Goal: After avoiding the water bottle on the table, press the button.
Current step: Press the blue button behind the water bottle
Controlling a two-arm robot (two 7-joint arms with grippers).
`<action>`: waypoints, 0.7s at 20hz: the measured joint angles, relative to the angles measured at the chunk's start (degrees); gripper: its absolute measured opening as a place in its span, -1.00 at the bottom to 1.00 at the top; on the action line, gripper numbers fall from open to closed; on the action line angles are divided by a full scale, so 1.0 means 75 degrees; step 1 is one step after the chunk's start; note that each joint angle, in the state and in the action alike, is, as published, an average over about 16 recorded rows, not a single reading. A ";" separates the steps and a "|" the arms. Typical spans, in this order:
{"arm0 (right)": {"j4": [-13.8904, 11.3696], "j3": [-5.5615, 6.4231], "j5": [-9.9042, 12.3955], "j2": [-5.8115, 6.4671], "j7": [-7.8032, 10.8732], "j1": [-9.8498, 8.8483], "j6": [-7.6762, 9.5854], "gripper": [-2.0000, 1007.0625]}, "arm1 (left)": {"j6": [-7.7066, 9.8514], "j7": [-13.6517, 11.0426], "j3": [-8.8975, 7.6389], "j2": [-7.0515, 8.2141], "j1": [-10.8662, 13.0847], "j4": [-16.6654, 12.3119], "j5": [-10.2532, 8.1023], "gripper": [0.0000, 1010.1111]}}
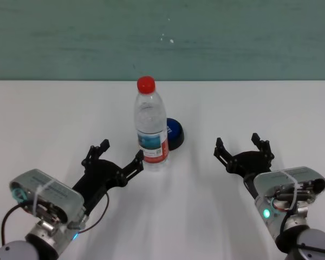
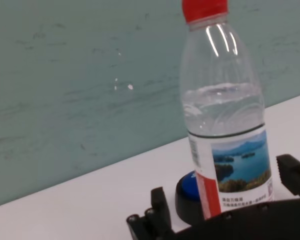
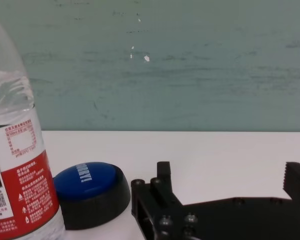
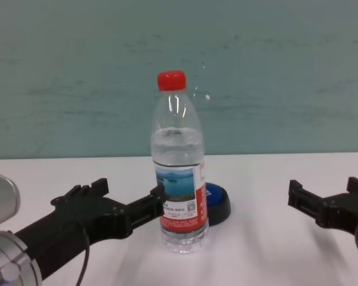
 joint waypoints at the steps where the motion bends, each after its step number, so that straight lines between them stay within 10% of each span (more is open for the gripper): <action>1: 0.0000 0.0000 0.0000 0.0000 0.0000 0.0000 0.0000 0.99 | 0.0004 0.0003 0.0000 -0.0007 -0.0009 0.0007 0.0000 1.00; 14: 0.0000 0.0000 0.0000 0.0000 0.0000 0.0000 0.0000 0.99 | 0.0045 0.0008 -0.0033 -0.0024 -0.0018 0.0017 -0.0041 1.00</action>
